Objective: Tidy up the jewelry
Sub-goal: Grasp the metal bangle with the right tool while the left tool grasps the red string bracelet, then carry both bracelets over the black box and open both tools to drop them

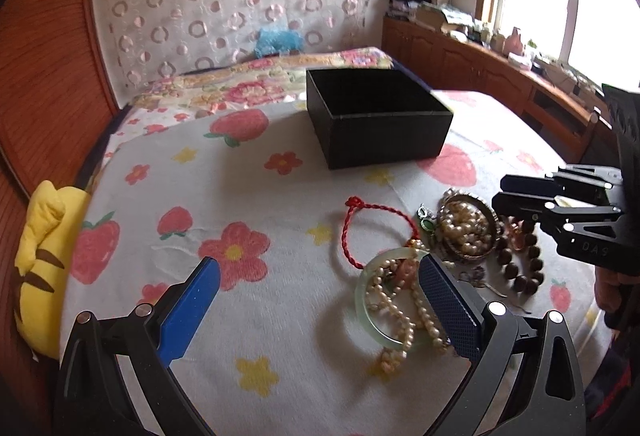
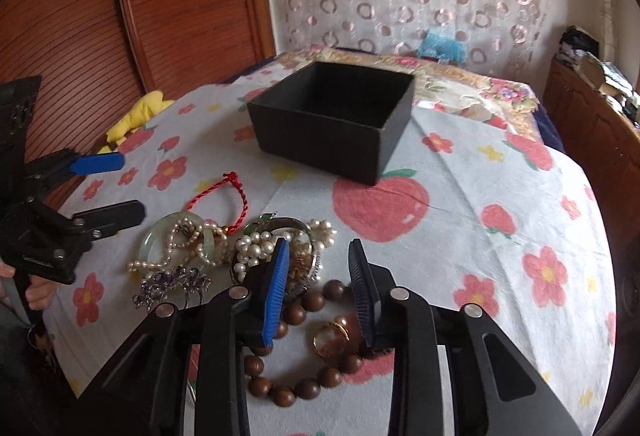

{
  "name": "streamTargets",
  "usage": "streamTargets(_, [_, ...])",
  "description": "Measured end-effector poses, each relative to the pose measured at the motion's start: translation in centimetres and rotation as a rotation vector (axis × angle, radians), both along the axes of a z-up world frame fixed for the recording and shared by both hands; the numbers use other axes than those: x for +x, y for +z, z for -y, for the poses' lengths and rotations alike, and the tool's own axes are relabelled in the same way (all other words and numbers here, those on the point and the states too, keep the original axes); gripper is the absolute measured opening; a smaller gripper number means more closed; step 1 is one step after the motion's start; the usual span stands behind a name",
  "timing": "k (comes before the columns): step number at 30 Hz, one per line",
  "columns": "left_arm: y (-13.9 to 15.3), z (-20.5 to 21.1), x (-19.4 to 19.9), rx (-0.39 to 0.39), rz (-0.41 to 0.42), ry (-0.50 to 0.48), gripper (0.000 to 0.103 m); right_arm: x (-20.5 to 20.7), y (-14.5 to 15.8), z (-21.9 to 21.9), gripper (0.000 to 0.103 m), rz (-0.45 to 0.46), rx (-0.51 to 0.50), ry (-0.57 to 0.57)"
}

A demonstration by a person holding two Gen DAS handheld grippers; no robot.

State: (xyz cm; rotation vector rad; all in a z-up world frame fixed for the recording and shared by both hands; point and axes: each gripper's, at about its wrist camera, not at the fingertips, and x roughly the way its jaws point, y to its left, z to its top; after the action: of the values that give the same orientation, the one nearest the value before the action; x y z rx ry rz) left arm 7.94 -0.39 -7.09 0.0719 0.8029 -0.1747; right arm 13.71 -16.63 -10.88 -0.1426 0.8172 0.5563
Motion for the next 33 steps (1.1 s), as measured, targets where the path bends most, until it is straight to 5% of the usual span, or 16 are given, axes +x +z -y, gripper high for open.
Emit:
streamTargets(11, [-1.6, -0.6, 4.2, -0.022, -0.073, -0.074, 0.092, 1.5, -1.3, -1.1, 0.014, -0.059, -0.012, 0.028])
streamTargets(15, [-2.0, -0.7, 5.9, -0.060, -0.130, -0.086, 0.058, 1.6, -1.5, -0.8, 0.008, -0.070, 0.002, 0.029])
streamTargets(23, [-2.0, 0.8, 6.8, -0.061, -0.144, -0.131, 0.042, 0.5, -0.3, -0.7, 0.006, -0.012, 0.017, 0.050])
streamTargets(33, [-2.4, 2.6, 7.5, -0.009, -0.153, -0.180, 0.002, 0.4, 2.3, 0.6, 0.005, 0.068, 0.018, 0.015])
